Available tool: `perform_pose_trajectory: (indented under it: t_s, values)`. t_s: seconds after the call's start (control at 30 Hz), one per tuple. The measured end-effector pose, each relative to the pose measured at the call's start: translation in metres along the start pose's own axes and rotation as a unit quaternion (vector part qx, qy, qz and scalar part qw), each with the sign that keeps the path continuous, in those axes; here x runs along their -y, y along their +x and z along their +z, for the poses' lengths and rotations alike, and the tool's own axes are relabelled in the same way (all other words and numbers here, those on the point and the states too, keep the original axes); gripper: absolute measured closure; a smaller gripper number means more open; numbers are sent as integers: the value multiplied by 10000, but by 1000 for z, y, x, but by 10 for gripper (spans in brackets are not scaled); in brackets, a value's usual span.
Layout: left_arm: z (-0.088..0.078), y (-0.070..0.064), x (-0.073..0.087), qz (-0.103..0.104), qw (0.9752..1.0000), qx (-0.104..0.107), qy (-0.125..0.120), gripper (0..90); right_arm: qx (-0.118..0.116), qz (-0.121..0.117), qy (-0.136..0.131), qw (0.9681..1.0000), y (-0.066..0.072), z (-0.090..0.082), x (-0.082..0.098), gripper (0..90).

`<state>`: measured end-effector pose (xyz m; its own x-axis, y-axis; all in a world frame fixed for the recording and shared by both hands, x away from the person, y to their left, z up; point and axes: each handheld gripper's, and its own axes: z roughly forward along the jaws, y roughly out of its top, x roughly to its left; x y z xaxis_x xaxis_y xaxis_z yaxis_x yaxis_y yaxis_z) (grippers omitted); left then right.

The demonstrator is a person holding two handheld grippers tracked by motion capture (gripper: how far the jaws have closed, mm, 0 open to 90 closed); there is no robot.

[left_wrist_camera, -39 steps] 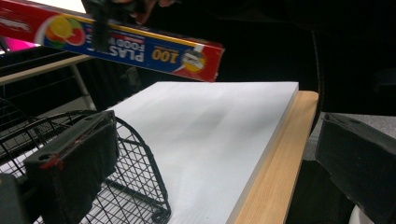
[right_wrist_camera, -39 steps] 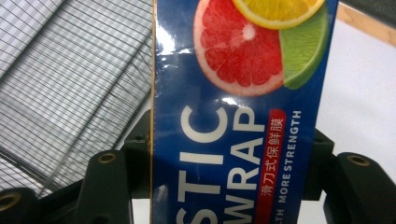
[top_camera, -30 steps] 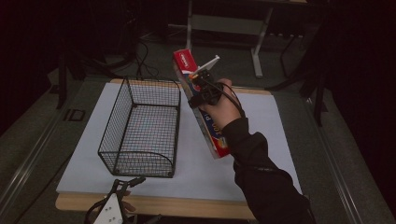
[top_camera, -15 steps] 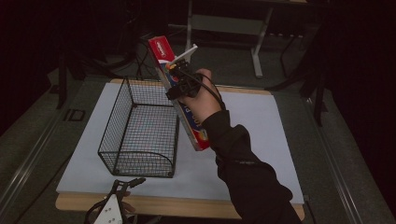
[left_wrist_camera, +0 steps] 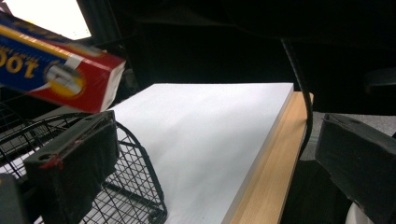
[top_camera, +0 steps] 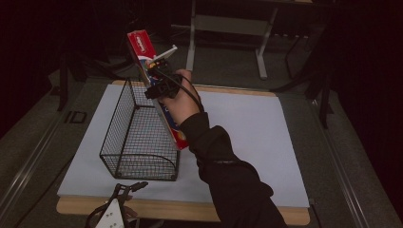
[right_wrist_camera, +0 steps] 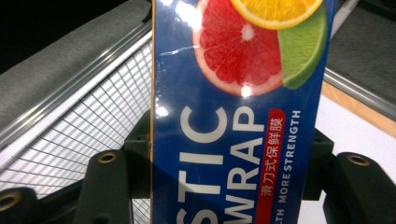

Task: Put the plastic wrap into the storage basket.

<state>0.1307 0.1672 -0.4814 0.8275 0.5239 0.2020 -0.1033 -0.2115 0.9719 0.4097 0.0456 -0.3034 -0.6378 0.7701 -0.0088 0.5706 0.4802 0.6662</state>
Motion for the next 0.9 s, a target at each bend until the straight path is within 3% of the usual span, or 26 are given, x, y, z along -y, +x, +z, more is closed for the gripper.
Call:
perform_pose_trajectory:
  t_s: [0.23,0.4,0.63,0.9]
  values:
    - [-1,0,0,18,10000,30,10,2,-48,-59,-26,10000,20,20,-1,398]
    - [-1,-1,-1,9,10000,52,-10,2,-179,49,-107,9998,31,32,-1,398]
    - [-2,-1,0,23,10000,67,7,2,-220,151,-101,9996,37,54,10,398]
    - [-1,-1,-1,4,10000,88,17,2,-203,67,194,9996,42,81,28,398]
